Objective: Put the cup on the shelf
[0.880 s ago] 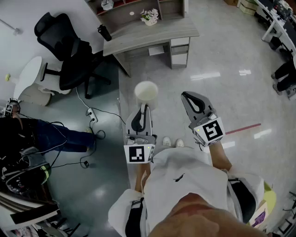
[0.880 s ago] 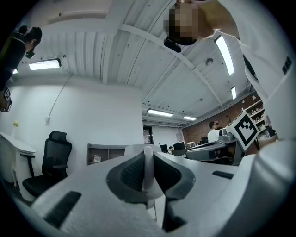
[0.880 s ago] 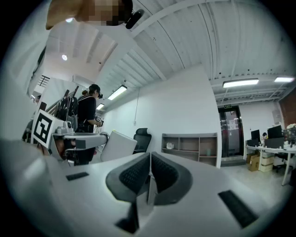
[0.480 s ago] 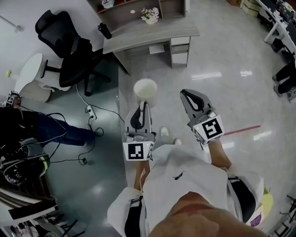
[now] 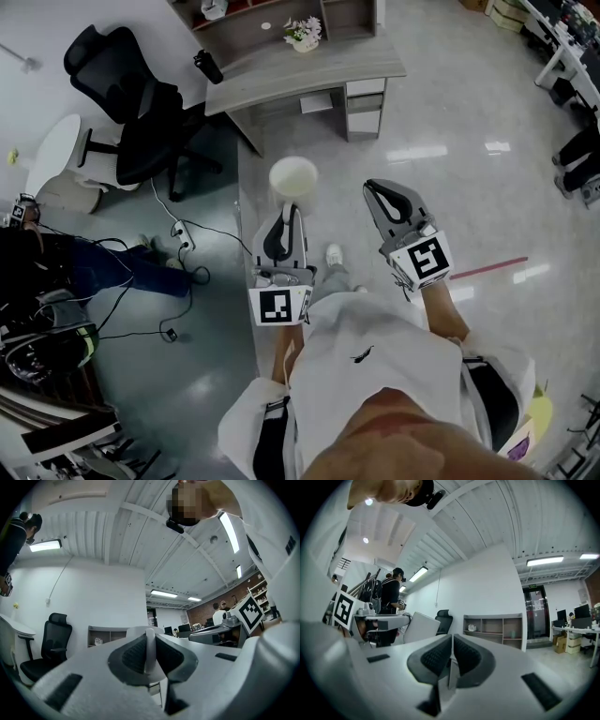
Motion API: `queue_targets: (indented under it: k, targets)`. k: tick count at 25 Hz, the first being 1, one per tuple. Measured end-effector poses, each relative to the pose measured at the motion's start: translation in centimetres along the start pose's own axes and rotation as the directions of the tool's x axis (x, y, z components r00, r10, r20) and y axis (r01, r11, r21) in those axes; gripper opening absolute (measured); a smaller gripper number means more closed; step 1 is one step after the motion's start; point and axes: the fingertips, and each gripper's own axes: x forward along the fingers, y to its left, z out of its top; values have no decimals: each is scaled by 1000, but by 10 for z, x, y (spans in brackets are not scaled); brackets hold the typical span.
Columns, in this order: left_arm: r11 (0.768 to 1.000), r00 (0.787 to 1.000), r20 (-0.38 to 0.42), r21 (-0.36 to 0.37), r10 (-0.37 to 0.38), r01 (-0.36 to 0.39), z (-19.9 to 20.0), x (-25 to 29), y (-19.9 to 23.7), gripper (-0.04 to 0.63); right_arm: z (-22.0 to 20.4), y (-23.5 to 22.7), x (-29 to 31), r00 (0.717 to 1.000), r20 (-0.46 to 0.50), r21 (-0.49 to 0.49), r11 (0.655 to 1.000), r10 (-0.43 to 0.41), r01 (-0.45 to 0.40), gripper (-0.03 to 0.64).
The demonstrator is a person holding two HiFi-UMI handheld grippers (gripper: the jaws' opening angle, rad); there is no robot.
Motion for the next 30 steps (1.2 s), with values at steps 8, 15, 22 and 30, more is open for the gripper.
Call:
queue_targets:
  k: [8, 15, 22, 30]
  targets:
    - [1000, 1000, -1, 11, -8, 8, -14, 34, 38, 52, -6, -15, 51, 1000, -21, -1, 1000, -13, 13, 35]
    - [1000, 1000, -3, 15, -18, 18, -25, 66, 80, 52, -8, -25, 103, 999, -32, -1, 1000, -20, 20, 35]
    - [999, 999, 1, 6, -35, 35, -34, 92, 114, 52, -12, -31, 145, 998, -48, -2, 999, -37, 37, 35]
    - [997, 997, -1, -7, -73, 72, -45, 116, 140, 52, -19, -38, 180, 995, -72, -9, 998, -70, 69, 34]
